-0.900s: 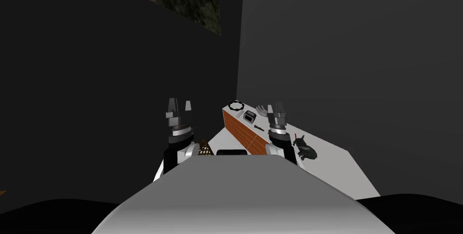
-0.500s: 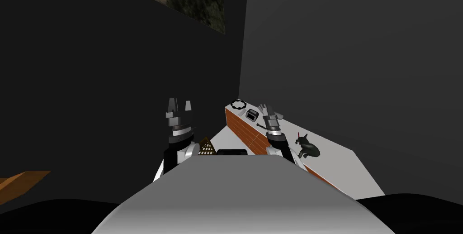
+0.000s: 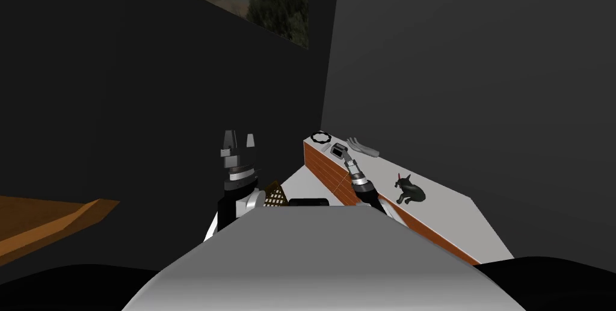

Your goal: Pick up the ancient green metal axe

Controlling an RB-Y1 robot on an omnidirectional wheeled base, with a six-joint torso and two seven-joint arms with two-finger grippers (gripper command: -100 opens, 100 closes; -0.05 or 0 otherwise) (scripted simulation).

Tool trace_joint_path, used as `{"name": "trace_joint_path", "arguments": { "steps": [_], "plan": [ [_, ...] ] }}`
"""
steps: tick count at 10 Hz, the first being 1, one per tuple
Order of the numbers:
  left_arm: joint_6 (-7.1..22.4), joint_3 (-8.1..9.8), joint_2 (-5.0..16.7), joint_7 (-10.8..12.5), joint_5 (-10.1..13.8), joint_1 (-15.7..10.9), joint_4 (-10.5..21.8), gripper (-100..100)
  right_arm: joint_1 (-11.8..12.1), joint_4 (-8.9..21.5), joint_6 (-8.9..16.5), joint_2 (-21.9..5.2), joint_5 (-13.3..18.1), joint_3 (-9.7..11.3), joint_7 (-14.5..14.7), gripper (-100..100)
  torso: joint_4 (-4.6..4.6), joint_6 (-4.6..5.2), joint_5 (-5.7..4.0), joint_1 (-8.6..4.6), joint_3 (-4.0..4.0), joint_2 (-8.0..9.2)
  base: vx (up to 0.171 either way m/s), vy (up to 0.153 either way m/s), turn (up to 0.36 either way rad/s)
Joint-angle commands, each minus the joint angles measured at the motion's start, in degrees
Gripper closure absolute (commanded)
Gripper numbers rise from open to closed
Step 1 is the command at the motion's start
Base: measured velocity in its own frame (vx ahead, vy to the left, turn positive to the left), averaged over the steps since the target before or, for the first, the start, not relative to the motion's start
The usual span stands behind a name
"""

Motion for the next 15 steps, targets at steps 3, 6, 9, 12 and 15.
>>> {"name": "trace_joint_path", "arguments": {
  "steps": [3,6,9,12,15],
  "plan": [
    [0.0,0.0,0.0,0.0,0.0,0.0,0.0,0,0.6,3.3,0.3,-4.1,2.1,1.9,1.8,-100,0.0,0.01,0.01,0.01,0.01,0.01,-0.074,0.045,0.036],
    [0.0,0.0,0.0,0.0,0.0,0.0,0.0,0,1.0,5.5,0.6,-6.6,3.4,3.0,2.9,-100,0.0,0.0,-0.03,-0.17,0.0,0.0,-0.083,0.009,0.015],
    [0.0,0.01,0.0,0.0,0.0,0.0,0.0,0,1.0,5.5,0.6,-6.6,3.4,3.0,2.9,-100,-0.06,0.0,-0.04,-0.21,-0.18,-0.34,0.011,0.0,-0.007],
    [0.0,0.01,0.0,0.0,0.0,0.0,0.0,0,1.0,5.5,0.6,-6.6,3.4,3.0,2.9,-100,-0.1,-0.01,-0.05,-0.25,-0.27,-0.48,0.029,-0.012,0.029],
    [0.0,0.01,0.0,0.0,0.0,0.0,0.0,0,2.9,6.8,1.8,-9.2,4.4,2.1,4.7,-100,-0.08,-0.01,-0.05,-0.26,-0.23,-0.42,0.031,-0.015,0.036]
  ]
}}
